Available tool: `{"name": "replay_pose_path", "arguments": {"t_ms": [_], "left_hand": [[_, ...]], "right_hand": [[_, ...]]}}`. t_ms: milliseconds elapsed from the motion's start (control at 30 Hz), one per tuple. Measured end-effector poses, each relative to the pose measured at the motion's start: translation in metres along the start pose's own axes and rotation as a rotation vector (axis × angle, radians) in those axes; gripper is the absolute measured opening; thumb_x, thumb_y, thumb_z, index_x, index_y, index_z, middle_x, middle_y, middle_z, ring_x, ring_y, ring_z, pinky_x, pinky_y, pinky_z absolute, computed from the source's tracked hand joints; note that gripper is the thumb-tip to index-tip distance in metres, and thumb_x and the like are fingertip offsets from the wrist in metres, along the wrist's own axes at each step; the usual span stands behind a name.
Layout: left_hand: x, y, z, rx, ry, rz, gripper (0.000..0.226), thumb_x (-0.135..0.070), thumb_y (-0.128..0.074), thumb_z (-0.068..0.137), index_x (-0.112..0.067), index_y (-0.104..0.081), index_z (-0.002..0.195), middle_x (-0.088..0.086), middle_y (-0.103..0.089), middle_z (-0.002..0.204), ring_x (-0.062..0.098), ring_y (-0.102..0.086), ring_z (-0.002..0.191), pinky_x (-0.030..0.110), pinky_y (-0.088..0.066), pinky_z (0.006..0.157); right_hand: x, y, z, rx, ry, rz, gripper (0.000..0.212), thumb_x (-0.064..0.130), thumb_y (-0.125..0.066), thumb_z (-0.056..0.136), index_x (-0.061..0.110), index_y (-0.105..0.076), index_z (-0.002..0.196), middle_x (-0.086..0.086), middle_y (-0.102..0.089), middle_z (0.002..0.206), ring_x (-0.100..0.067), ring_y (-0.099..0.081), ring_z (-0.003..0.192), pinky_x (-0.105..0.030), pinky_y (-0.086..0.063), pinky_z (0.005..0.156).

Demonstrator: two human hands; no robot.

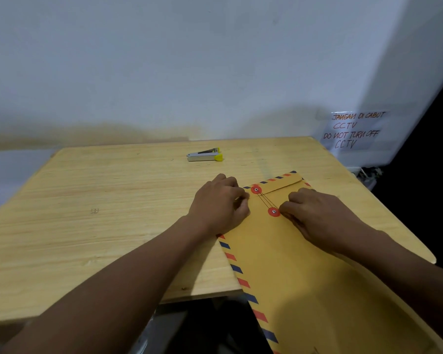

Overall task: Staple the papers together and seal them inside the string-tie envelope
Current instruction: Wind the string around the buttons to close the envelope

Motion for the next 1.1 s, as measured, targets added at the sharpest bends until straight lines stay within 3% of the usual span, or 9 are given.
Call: {"name": "replay_pose_path", "arguments": {"t_ms": [233, 367, 500, 733, 933, 1100], "left_hand": [[-0.001, 0.002, -0.002, 0.026, 0.022, -0.011, 0.035, -0.040, -0.051, 0.095, -0.027, -0.072, 0.120, -0.006, -0.066, 0.109, 0.012, -0.050, 0.102, 0.026, -0.038, 0.071], [0.000, 0.003, -0.002, 0.030, 0.022, -0.016, 0.035, -0.040, -0.051, 0.096, -0.026, -0.071, 0.121, -0.005, -0.067, 0.111, 0.013, -0.050, 0.102, 0.027, -0.038, 0.071], [0.004, 0.003, -0.004, 0.053, 0.005, -0.064, 0.035, -0.042, -0.053, 0.095, -0.025, -0.071, 0.120, -0.006, -0.068, 0.113, 0.011, -0.050, 0.101, 0.028, -0.044, 0.073], [0.016, 0.003, -0.009, 0.025, 0.003, -0.185, 0.030, -0.046, -0.061, 0.090, -0.024, -0.074, 0.105, -0.012, -0.073, 0.111, 0.011, -0.054, 0.094, 0.032, -0.048, 0.081], [0.022, -0.001, -0.010, -0.024, -0.013, -0.217, 0.025, -0.046, -0.064, 0.088, -0.024, -0.073, 0.097, -0.013, -0.071, 0.112, 0.009, -0.055, 0.098, 0.031, -0.047, 0.083], [0.022, -0.001, -0.010, -0.038, -0.023, -0.237, 0.026, -0.047, -0.063, 0.087, -0.024, -0.071, 0.095, -0.011, -0.071, 0.109, 0.010, -0.054, 0.097, 0.034, -0.049, 0.081]], "right_hand": [[0.014, 0.007, -0.010, -0.009, -0.026, 0.086, 0.020, 0.024, -0.055, 0.097, 0.017, -0.069, 0.110, 0.000, -0.065, 0.096, -0.018, -0.057, 0.086, -0.032, -0.051, 0.065], [0.026, 0.008, -0.006, 0.032, -0.049, 0.194, 0.024, 0.030, -0.043, 0.101, 0.022, -0.062, 0.113, 0.005, -0.059, 0.101, -0.009, -0.044, 0.086, -0.025, -0.040, 0.073], [0.029, 0.011, 0.013, 0.115, -0.030, 0.198, 0.020, 0.032, -0.043, 0.101, 0.027, -0.060, 0.109, 0.010, -0.057, 0.100, -0.010, -0.050, 0.094, -0.030, -0.048, 0.080], [0.018, 0.015, 0.075, 0.204, 0.079, 0.082, 0.017, 0.027, -0.054, 0.096, 0.026, -0.070, 0.101, 0.006, -0.057, 0.091, -0.015, -0.051, 0.091, -0.032, -0.043, 0.064], [-0.005, -0.001, 0.110, 0.236, -0.048, 0.313, 0.015, 0.030, -0.067, 0.090, 0.023, -0.076, 0.101, 0.014, -0.052, 0.082, -0.008, -0.049, 0.080, -0.025, -0.038, 0.067], [-0.020, -0.017, 0.128, 0.282, -0.199, 0.547, 0.008, 0.026, -0.076, 0.084, 0.021, -0.077, 0.090, 0.015, -0.068, 0.080, -0.004, -0.062, 0.079, -0.018, -0.041, 0.065]]}}
Point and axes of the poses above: each hand's wrist, its own z-axis towards the middle knuckle, its own y-axis out of the back of the hand, x = y × z, the point moved 3 cm from there along z, towards the middle knuckle
